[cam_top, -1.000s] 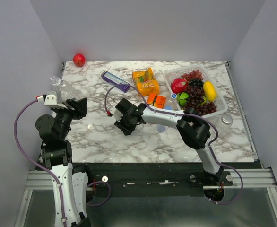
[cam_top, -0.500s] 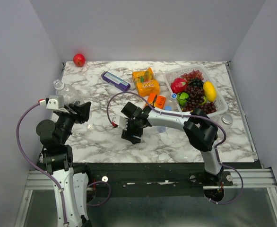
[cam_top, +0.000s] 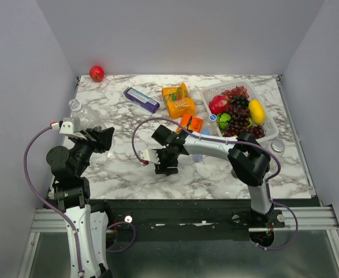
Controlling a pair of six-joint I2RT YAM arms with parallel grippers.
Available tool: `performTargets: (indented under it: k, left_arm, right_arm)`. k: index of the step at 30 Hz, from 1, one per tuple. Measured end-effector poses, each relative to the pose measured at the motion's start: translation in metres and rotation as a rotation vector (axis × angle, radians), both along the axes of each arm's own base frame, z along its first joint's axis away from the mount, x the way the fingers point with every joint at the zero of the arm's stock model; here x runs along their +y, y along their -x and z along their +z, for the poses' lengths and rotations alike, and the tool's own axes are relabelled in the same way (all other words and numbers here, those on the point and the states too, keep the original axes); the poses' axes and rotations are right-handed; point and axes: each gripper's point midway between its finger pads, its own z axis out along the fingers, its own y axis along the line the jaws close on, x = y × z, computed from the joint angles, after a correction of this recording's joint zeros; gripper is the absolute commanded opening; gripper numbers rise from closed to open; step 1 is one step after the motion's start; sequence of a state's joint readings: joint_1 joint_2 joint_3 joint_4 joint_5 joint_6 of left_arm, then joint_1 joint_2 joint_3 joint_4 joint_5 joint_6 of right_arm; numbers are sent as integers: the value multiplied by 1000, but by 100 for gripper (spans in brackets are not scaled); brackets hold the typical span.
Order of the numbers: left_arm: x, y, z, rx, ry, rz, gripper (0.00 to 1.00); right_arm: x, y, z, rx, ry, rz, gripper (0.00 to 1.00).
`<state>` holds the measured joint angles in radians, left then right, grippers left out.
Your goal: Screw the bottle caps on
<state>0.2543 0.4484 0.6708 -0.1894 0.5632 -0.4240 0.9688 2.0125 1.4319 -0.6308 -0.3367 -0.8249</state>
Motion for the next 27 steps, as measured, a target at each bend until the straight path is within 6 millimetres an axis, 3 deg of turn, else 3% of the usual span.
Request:
performTargets:
  k: [7, 21, 27]
  left_arm:
    - [0, 1, 0, -3, -1, 0, 25]
    - [-1, 2, -13, 29, 8, -1, 25]
    - [-1, 2, -14, 31, 8, -2, 25]
  right_arm:
    - [25, -14, 7, -11, -48, 9, 62]
    - [21, -5, -3, 45, -17, 21, 57]
    - [29, -9, -2, 50, -25, 6, 54]
